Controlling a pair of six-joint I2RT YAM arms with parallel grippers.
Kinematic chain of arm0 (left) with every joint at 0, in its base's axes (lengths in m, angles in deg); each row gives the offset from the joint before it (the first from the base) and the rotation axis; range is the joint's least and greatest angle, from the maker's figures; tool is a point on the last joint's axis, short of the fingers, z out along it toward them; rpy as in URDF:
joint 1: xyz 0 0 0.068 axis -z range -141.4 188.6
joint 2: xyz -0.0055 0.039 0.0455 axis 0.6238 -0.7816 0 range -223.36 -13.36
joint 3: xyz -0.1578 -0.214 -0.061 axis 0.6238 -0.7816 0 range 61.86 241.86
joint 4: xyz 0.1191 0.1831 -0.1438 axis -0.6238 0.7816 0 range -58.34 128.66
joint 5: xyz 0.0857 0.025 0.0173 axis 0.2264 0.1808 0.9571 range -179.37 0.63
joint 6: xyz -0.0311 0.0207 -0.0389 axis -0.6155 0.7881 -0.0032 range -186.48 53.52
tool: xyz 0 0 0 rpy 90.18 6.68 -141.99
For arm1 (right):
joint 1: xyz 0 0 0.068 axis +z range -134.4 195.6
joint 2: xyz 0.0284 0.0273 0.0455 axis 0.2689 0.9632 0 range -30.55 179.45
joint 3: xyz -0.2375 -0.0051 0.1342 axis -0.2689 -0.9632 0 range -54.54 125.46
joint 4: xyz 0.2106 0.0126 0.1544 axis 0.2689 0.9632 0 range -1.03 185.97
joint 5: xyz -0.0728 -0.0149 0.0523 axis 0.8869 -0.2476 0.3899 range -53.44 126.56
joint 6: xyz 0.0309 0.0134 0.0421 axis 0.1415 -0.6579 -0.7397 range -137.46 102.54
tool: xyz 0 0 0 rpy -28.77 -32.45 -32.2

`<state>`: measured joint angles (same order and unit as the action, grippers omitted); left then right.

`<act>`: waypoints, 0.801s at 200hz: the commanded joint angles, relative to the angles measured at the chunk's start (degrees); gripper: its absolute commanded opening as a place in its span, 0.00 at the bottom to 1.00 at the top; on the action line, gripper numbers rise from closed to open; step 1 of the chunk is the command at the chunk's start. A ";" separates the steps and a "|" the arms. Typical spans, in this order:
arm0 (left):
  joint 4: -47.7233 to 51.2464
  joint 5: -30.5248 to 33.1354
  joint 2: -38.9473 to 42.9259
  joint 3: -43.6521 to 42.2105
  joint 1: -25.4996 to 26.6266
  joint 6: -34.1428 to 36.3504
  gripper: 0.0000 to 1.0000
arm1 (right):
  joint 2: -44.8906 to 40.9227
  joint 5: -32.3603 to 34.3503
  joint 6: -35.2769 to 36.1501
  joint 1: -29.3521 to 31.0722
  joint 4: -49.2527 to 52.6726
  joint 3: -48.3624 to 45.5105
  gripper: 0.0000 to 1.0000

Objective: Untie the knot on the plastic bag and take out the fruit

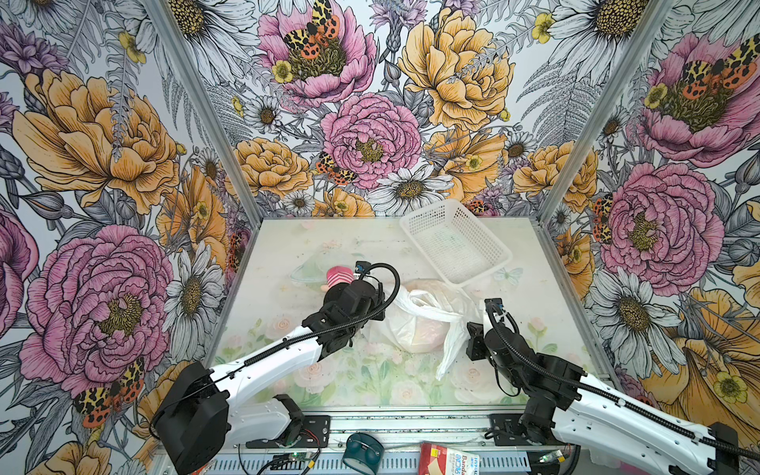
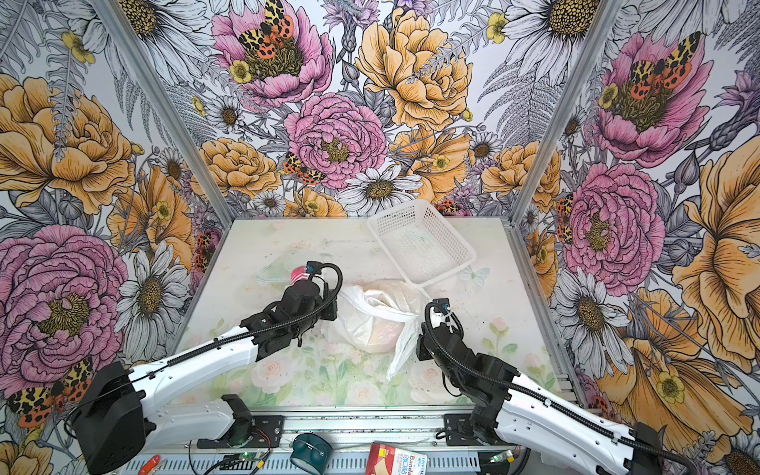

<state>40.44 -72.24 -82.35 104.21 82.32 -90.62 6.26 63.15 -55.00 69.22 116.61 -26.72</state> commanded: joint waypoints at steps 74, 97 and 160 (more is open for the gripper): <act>4.85 3.05 -3.25 3.53 -4.12 -4.23 0.00 | 4.42 -6.53 3.19 6.26 -4.23 2.15 0.85; 4.95 2.26 -3.69 3.51 -4.95 -4.63 0.01 | 7.81 -6.21 2.02 6.27 -6.12 1.26 0.87; 4.07 1.02 -2.29 3.26 -3.80 -3.62 0.29 | 10.80 -4.99 1.06 5.74 -7.13 2.43 0.10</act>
<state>44.99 -70.73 -85.89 106.07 77.78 -94.67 17.80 56.89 -53.01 75.26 111.38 -24.58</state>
